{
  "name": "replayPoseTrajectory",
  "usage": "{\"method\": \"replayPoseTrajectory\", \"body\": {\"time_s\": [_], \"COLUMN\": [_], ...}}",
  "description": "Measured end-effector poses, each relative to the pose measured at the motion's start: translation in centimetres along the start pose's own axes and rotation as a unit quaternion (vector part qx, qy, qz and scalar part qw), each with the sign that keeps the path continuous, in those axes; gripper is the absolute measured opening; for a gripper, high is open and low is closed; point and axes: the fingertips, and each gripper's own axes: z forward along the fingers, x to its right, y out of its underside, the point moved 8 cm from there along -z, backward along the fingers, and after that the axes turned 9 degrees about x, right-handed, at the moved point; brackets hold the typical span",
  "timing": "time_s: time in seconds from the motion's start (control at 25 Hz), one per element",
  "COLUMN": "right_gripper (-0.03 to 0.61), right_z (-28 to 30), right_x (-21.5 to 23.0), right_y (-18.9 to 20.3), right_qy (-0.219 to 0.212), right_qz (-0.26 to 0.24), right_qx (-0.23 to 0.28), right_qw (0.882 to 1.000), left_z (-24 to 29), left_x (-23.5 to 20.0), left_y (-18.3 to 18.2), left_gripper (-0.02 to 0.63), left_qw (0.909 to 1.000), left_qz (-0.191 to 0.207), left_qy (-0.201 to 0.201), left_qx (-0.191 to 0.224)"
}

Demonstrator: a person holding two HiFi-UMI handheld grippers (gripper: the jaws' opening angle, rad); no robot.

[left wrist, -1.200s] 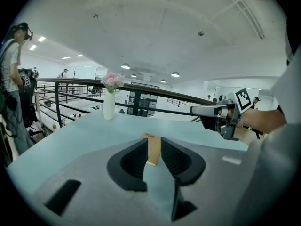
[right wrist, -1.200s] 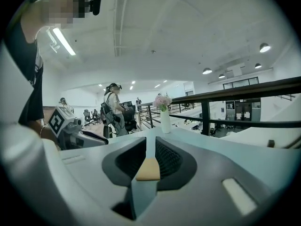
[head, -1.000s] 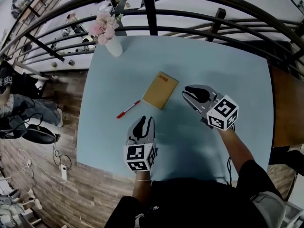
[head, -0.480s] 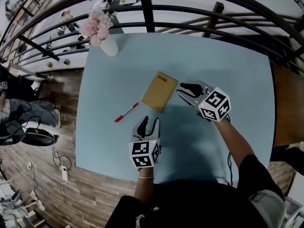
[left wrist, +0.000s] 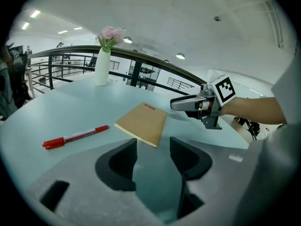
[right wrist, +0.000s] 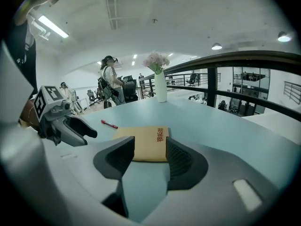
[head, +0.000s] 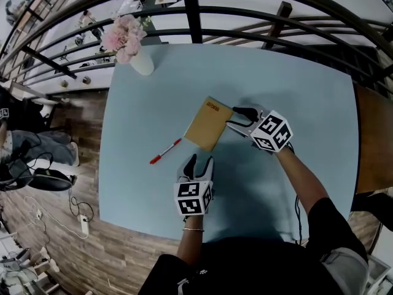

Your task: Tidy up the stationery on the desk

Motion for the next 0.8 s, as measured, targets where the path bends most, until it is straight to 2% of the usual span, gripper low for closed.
{"method": "replayPoseTrajectory", "body": {"time_s": [0.4, 0.6, 0.8], "right_gripper": [0.267, 0.291, 0.296], "right_z": [2.1, 2.7, 3.2], "right_x": [1.6, 1.9, 1.3], "right_y": [1.7, 2.4, 2.5], "right_qy": [-0.015, -0.019, -0.034], "right_qz": [-0.004, -0.006, -0.016], "right_qx": [-0.055, -0.080, -0.104], "right_qw": [0.998, 0.997, 0.994], "left_z": [2.0, 2.7, 2.7], "left_x": [-0.3, 0.1, -0.1], "left_y": [1.0, 1.0, 1.0], "left_gripper": [0.244, 0.253, 0.253], "left_qw": [0.9993, 0.9987, 0.9986], "left_qz": [-0.014, 0.000, 0.000], "left_qy": [-0.016, -0.010, -0.013], "left_qx": [-0.031, -0.050, -0.052]}}
